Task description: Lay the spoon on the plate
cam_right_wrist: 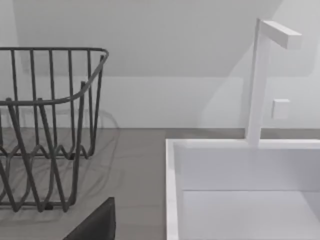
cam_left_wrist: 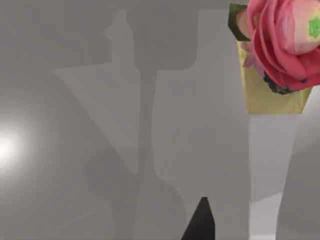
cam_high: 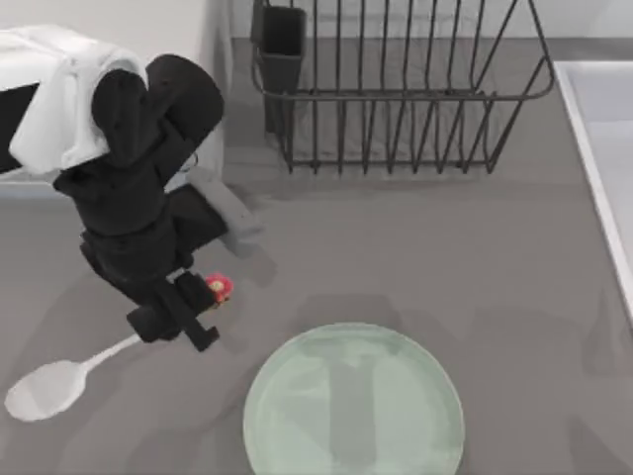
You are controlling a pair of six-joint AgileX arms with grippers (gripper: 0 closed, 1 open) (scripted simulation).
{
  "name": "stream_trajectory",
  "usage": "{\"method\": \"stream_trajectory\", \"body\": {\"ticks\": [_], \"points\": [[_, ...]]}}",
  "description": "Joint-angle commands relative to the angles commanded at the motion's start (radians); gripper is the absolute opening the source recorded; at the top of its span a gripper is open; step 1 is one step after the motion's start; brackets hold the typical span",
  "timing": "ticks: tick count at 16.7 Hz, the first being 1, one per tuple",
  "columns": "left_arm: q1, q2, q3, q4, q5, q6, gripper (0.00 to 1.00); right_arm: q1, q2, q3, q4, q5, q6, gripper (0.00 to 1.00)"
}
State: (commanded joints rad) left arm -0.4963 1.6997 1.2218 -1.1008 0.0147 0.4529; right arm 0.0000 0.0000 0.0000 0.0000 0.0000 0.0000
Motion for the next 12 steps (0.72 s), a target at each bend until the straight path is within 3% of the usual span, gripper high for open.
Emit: {"method": "stream_trajectory", "body": {"ticks": [3, 6, 9, 12], "points": [[-0.243, 0.119, 0.105, 0.015, 0.003, 0.073, 0.0, 0.0, 0.0, 0.0, 0.0, 0.0, 0.0, 1.0], [-0.415, 0.204, 0.186, 0.038, 0.002, 0.129, 0.0, 0.0, 0.0, 0.0, 0.0, 0.0, 0.0, 1.0], [-0.491, 0.241, 0.225, 0.053, 0.001, 0.157, 0.0, 0.0, 0.0, 0.0, 0.0, 0.0, 0.0, 1.0], [-0.496, 0.243, 0.227, 0.054, 0.001, 0.159, 0.0, 0.0, 0.0, 0.0, 0.0, 0.0, 0.0, 1.0]]}}
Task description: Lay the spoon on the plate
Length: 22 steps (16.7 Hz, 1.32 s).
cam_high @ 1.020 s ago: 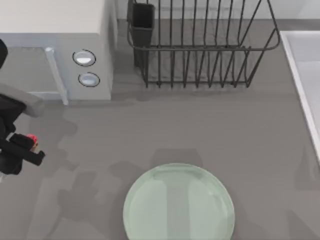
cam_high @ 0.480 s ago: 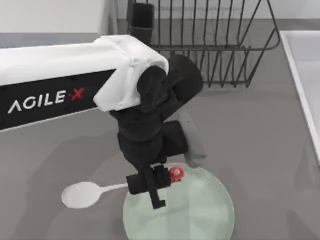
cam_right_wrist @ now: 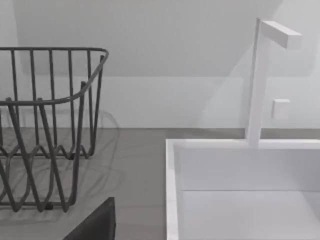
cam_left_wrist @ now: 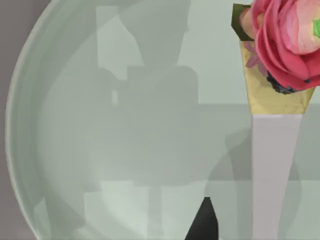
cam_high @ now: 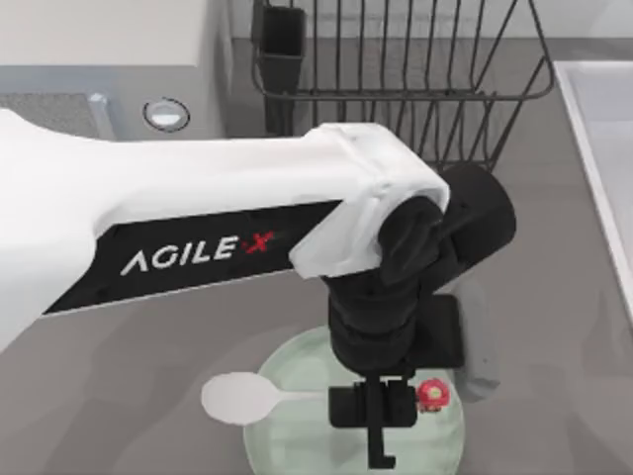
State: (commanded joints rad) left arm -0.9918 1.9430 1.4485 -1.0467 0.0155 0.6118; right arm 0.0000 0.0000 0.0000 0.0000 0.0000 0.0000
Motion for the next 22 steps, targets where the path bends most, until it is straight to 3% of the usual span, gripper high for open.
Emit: {"method": "stream_trajectory", "body": {"ticks": [15, 22], "points": [[-0.017, -0.004, 0.054, 0.183, -0.072, -0.015, 0.0, 0.0, 0.0, 0.0, 0.0, 0.0, 0.0, 1.0], [0.004, -0.018, 0.025, 0.234, -0.07, -0.008, 0.0, 0.0, 0.0, 0.0, 0.0, 0.0, 0.0, 1.0]]}}
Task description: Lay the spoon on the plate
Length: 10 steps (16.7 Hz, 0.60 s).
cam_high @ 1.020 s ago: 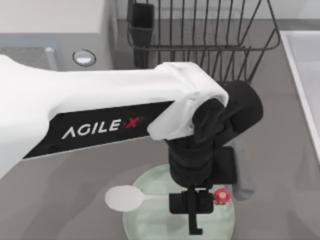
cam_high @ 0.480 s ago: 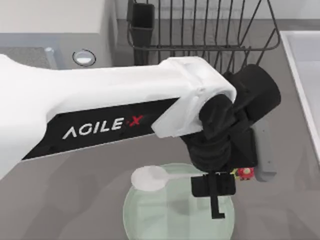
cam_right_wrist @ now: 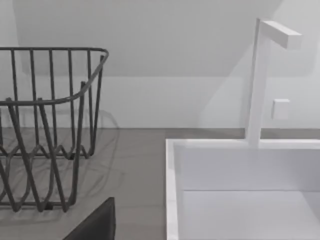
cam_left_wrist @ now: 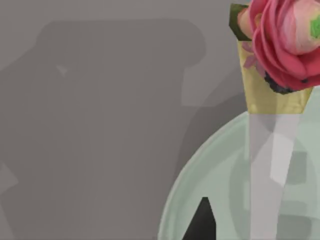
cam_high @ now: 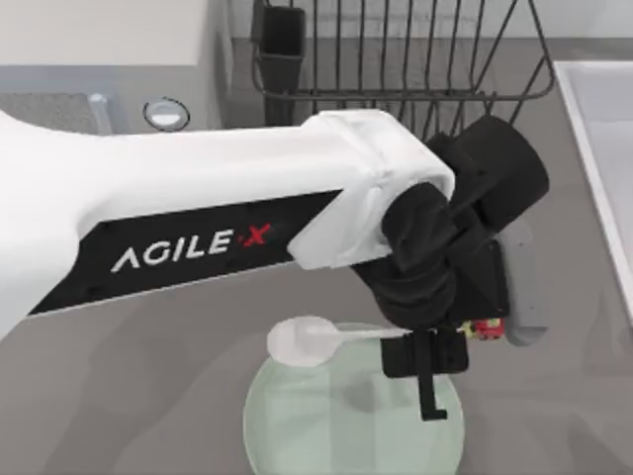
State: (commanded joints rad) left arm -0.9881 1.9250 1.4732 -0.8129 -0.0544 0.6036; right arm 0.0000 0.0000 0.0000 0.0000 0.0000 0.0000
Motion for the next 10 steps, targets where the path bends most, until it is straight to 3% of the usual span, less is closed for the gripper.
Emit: {"method": "stream_trajectory", "body": {"ticks": [10], "points": [[0.001, 0.063, -0.129, -0.068, 0.066, 0.013, 0.0, 0.0, 0.0, 0.0, 0.0, 0.0, 0.0, 1.0]]}}
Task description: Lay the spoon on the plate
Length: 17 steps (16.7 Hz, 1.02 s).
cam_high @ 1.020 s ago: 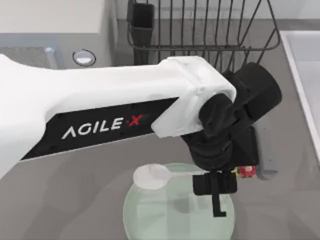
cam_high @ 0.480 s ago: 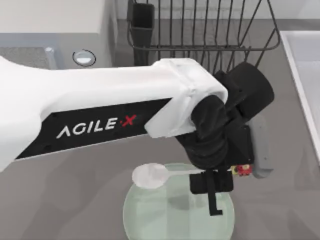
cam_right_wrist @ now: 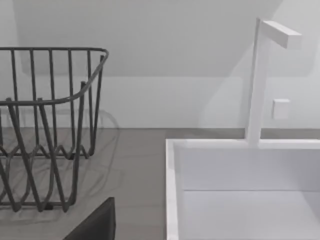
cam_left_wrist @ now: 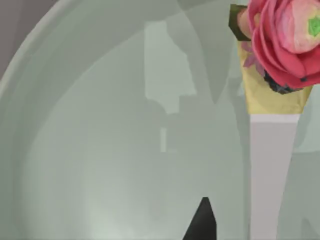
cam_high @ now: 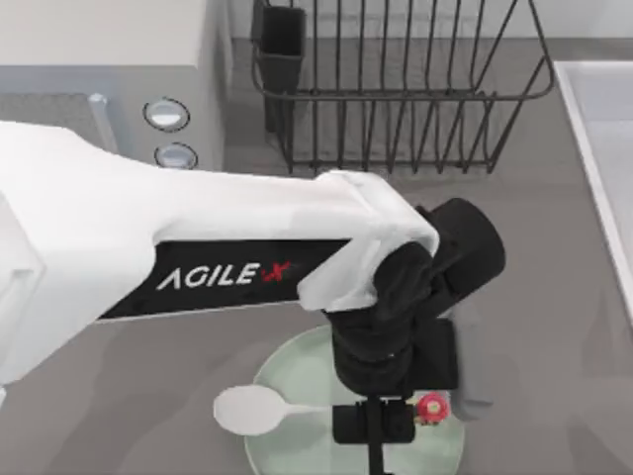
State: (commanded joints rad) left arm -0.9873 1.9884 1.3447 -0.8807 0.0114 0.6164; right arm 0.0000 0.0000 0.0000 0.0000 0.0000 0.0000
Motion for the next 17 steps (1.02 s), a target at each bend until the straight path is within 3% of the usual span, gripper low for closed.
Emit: {"method": "stream_trajectory", "body": {"ticks": [5, 17], "points": [[0.0, 0.008, -0.008, -0.001, 0.005, 0.0, 0.0, 0.0, 0.0, 0.0, 0.0, 0.0, 0.0, 1.0], [0.0, 0.008, -0.008, -0.001, 0.005, 0.0, 0.9, 0.0, 0.0, 0.0, 0.0, 0.0, 0.0, 1.0]]}}
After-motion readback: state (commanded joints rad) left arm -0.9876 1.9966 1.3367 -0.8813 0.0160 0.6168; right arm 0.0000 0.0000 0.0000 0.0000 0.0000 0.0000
